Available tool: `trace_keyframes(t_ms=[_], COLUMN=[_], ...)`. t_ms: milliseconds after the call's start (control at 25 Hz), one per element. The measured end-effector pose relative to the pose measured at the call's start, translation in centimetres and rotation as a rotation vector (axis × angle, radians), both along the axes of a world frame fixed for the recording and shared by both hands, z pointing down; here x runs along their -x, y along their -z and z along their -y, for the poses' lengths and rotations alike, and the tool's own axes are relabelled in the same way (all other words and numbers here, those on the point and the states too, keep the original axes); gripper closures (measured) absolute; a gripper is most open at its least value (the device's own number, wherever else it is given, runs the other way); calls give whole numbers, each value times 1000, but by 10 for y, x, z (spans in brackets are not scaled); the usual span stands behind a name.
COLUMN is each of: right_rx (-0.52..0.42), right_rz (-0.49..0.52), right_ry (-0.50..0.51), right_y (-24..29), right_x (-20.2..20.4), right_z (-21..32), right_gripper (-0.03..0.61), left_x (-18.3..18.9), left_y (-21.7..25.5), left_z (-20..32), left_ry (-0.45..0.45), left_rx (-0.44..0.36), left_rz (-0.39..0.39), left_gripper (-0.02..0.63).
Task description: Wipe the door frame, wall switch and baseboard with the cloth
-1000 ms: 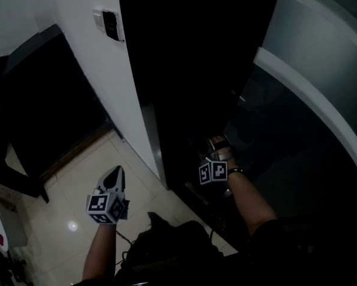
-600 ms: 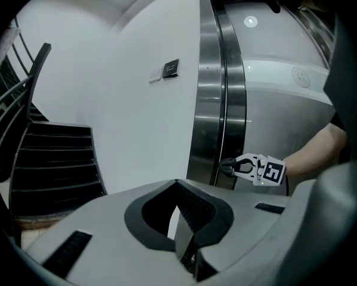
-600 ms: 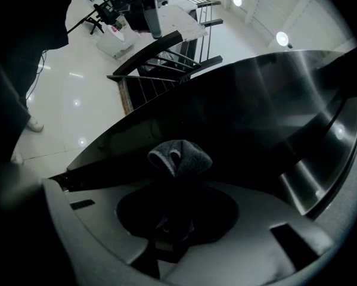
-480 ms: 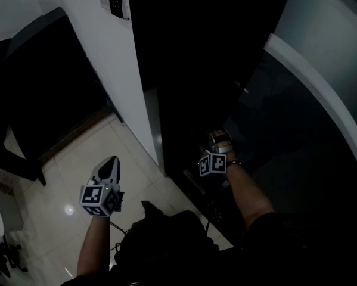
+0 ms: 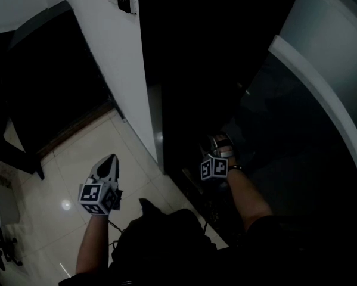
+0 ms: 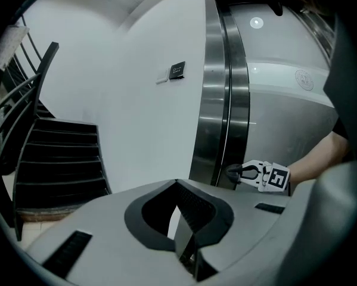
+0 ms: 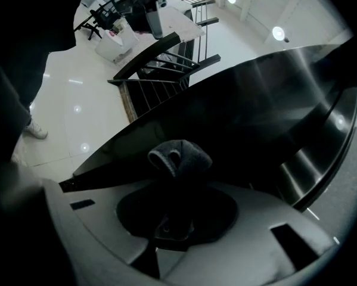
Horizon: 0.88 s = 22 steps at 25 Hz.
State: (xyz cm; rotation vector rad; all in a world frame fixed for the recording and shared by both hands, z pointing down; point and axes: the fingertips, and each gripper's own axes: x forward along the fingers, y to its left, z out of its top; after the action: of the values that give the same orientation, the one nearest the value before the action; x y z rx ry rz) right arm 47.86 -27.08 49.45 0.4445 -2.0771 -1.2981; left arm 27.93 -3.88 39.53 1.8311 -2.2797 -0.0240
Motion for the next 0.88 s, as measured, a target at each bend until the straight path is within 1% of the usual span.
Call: trace_keyframes(t_ms=[80,160,320,480,520,640,680,760,880], right_rx=[9,71,296,467,515,656,687,712,729], right_rz=[51,136,326,518,583,816,875,971,1069], right_ry=[-11,-48,-131,-171,-193,-283,-308,-338,-345], right_y=[17,39,83,115,121,138,141,143,144], right_x=[-3,-7,-15,-35,-44,-78,-89,-108,-122], right_z=[-3,-5,-18,-53,-59,-70,-72,-75,-80], right_gripper=[492,492,492,493,493,494,494,494,494], left_x=[2,6,16,11,9,-1,-4,-9,-10], left_y=[4,12,29,46,48,58,61,61,57], left_z=[-2,-3,2,7,9,11,10,7,-1], left_ry=[5,12,31,22,18,12,4,-15,-40], left_rx=[-16,-43,-118,-200,-216,-264,-282,-299,-306], left_rz=[-5,-13,-42,-98,-107,-98,-94,-67,-45], left_gripper=[621,621,621,621,621,621,621,621,621])
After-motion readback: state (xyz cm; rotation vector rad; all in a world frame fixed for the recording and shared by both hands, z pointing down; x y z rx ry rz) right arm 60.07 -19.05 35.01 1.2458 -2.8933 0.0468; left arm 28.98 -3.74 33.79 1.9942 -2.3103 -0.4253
